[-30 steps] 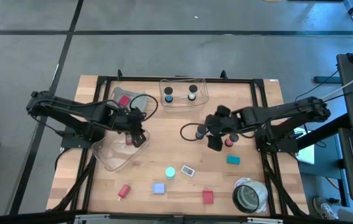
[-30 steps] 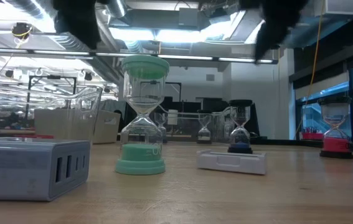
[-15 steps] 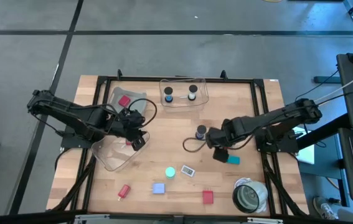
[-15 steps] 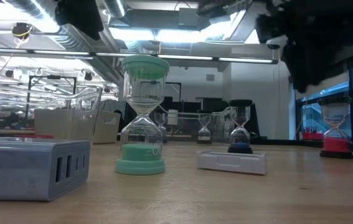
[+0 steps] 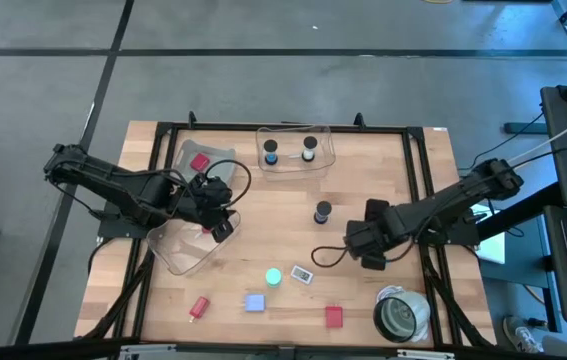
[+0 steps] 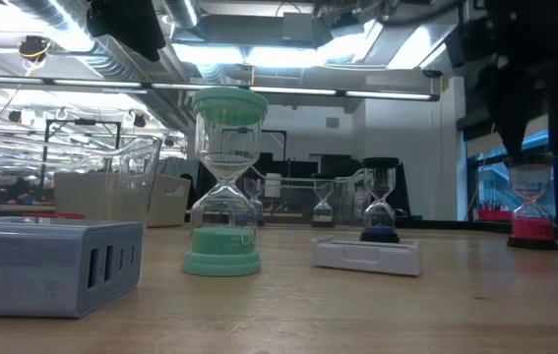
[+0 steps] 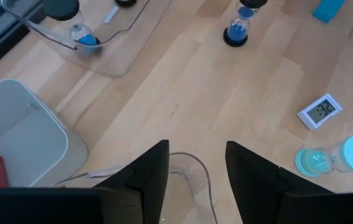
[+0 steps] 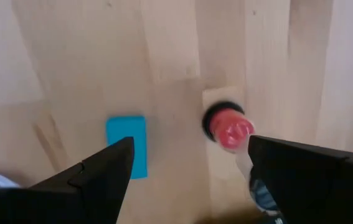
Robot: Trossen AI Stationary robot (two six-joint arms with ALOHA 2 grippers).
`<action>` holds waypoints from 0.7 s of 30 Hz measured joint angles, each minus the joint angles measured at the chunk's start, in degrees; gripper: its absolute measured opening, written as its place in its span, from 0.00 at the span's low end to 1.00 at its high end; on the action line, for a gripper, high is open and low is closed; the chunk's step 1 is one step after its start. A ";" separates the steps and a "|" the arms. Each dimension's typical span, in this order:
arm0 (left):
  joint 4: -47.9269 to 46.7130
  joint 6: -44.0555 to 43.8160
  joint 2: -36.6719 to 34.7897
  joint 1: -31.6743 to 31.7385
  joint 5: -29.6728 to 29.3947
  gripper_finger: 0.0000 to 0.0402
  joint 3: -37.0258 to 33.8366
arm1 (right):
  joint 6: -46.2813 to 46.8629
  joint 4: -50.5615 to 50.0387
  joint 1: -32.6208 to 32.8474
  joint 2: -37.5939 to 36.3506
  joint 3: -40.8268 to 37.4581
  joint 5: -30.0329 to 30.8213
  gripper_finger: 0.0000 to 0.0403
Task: Pick & Place Office items
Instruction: Put the red hourglass into the top transparent bin
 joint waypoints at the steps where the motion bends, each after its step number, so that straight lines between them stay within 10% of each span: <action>1: -0.02 0.00 0.00 0.00 0.02 0.39 -0.02 | 0.00 0.33 0.02 -0.68 0.00 0.11 0.79; 21: -0.35 1.08 0.00 0.00 -0.54 0.38 -0.04 | 1.54 -6.59 -4.73 -10.12 -5.28 5.11 0.79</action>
